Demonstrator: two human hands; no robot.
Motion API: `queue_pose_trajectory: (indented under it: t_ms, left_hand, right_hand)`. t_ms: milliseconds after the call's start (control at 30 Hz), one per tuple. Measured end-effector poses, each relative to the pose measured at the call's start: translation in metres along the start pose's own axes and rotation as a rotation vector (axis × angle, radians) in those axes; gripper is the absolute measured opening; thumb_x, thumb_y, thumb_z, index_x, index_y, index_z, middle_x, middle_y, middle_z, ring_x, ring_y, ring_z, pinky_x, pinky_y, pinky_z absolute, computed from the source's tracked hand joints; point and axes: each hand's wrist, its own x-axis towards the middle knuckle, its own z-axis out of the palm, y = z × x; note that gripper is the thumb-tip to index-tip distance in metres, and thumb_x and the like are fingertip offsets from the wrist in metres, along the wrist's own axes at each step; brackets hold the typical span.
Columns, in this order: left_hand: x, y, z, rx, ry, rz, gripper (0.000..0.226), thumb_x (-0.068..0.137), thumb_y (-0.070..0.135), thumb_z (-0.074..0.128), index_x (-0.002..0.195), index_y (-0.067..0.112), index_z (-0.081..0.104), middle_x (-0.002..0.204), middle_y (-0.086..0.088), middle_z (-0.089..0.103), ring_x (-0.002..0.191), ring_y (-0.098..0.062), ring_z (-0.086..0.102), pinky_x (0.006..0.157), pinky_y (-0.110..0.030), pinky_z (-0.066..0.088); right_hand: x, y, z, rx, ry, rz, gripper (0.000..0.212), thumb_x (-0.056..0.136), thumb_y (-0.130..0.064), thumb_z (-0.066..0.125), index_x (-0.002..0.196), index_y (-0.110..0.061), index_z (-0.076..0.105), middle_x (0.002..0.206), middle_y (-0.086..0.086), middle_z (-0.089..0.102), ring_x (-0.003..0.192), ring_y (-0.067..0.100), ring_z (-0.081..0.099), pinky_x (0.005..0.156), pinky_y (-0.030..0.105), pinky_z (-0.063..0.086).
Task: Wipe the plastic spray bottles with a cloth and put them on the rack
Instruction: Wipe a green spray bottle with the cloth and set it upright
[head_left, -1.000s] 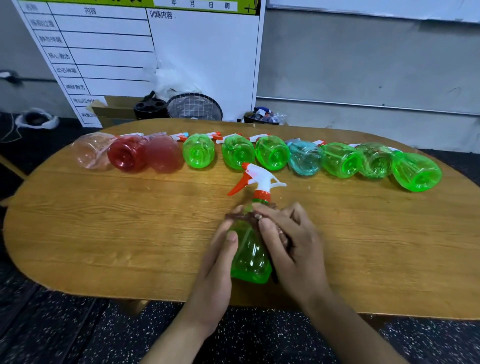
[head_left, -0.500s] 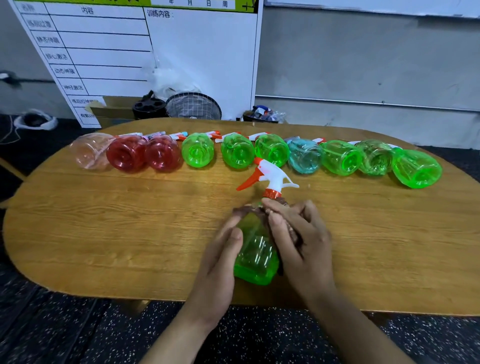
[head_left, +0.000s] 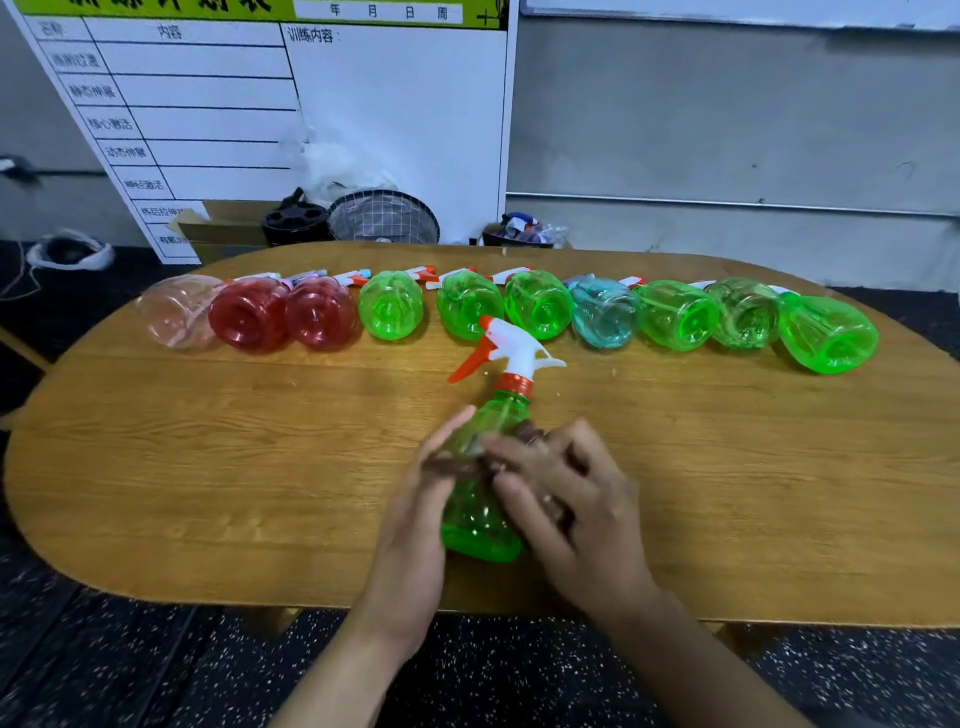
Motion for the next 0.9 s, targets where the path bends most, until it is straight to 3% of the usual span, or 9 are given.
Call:
queue_pose_trajectory:
  t_ms: [100, 167, 267, 467, 600, 733, 833, 900]
  left_hand:
    - [-0.003, -0.003, 0.008, 0.019, -0.037, -0.024, 0.036, 0.102, 0.041, 0.046, 0.124, 0.047, 0.074, 0.132, 0.005, 0.074, 0.127, -0.018, 0.068, 0.101, -0.041, 0.056]
    - [-0.003, -0.004, 0.007, -0.007, -0.027, -0.033, 0.035, 0.103, 0.043, 0.048, 0.128, 0.045, 0.072, 0.135, 0.001, 0.073, 0.13, -0.024, 0.066, 0.104, -0.045, 0.054]
    - [0.0, -0.001, -0.002, -0.035, 0.036, -0.025, 0.042, 0.105, 0.049, 0.047, 0.144, 0.044, 0.061, 0.146, -0.001, 0.066, 0.137, -0.025, 0.061, 0.116, -0.057, 0.043]
    - [0.002, 0.013, -0.008, -0.136, 0.085, -0.016, 0.043, 0.11, 0.04, 0.045, 0.151, 0.029, 0.054, 0.143, -0.007, 0.069, 0.133, -0.028, 0.065, 0.113, -0.05, 0.045]
    - [-0.003, 0.013, 0.003, -0.032, 0.036, -0.04, 0.054, 0.096, 0.066, 0.058, 0.144, 0.042, 0.06, 0.145, -0.001, 0.067, 0.136, -0.024, 0.062, 0.114, -0.058, 0.045]
    - [-0.008, 0.008, 0.009, -0.02, -0.057, -0.057, 0.044, 0.101, 0.052, 0.055, 0.143, 0.04, 0.062, 0.141, -0.004, 0.069, 0.132, -0.028, 0.065, 0.106, -0.056, 0.053]
    - [-0.01, 0.009, 0.009, 0.046, -0.095, -0.021, 0.078, 0.082, 0.068, 0.079, 0.149, 0.039, 0.053, 0.142, -0.002, 0.068, 0.133, -0.023, 0.064, 0.104, -0.041, 0.057]
    - [-0.01, 0.01, 0.01, 0.023, -0.104, -0.006, 0.092, 0.07, 0.064, 0.09, 0.151, 0.042, 0.05, 0.144, 0.0, 0.067, 0.135, -0.021, 0.063, 0.11, -0.04, 0.054]
  right_hand:
    - [0.007, 0.007, -0.005, 0.036, 0.103, 0.165, 0.034, 0.106, -0.047, 0.052, 0.127, -0.028, 0.073, 0.094, -0.006, 0.048, 0.084, 0.005, 0.055, 0.073, 0.018, 0.046]
    - [0.004, 0.004, -0.004, 0.049, 0.078, 0.155, 0.036, 0.106, -0.046, 0.053, 0.128, -0.026, 0.072, 0.094, -0.004, 0.048, 0.085, 0.006, 0.055, 0.072, 0.017, 0.046]
    - [-0.006, -0.01, 0.004, 0.047, -0.034, 0.032, 0.034, 0.103, -0.043, 0.062, 0.133, -0.029, 0.071, 0.097, -0.007, 0.045, 0.081, 0.0, 0.051, 0.067, 0.014, 0.043]
    - [-0.014, -0.016, 0.014, -0.076, -0.158, -0.268, 0.033, 0.098, -0.036, 0.075, 0.131, -0.031, 0.074, 0.091, 0.002, 0.049, 0.074, 0.005, 0.046, 0.062, 0.016, 0.042]
    - [-0.002, -0.002, 0.003, -0.013, -0.01, -0.043, 0.032, 0.105, -0.044, 0.059, 0.133, -0.033, 0.069, 0.097, -0.006, 0.046, 0.08, -0.002, 0.049, 0.064, 0.019, 0.047]
    - [0.007, 0.007, -0.006, 0.012, 0.09, 0.09, 0.034, 0.109, -0.043, 0.05, 0.129, -0.024, 0.07, 0.094, -0.004, 0.049, 0.085, 0.003, 0.054, 0.07, 0.016, 0.045]
    - [0.009, 0.005, -0.007, 0.06, 0.067, 0.11, 0.035, 0.108, -0.043, 0.051, 0.13, -0.022, 0.07, 0.094, -0.004, 0.048, 0.088, 0.005, 0.054, 0.075, 0.015, 0.044]
    - [0.01, 0.001, -0.006, 0.137, 0.079, 0.18, 0.035, 0.106, -0.039, 0.053, 0.132, -0.024, 0.07, 0.093, -0.001, 0.05, 0.088, 0.006, 0.054, 0.078, 0.017, 0.044]
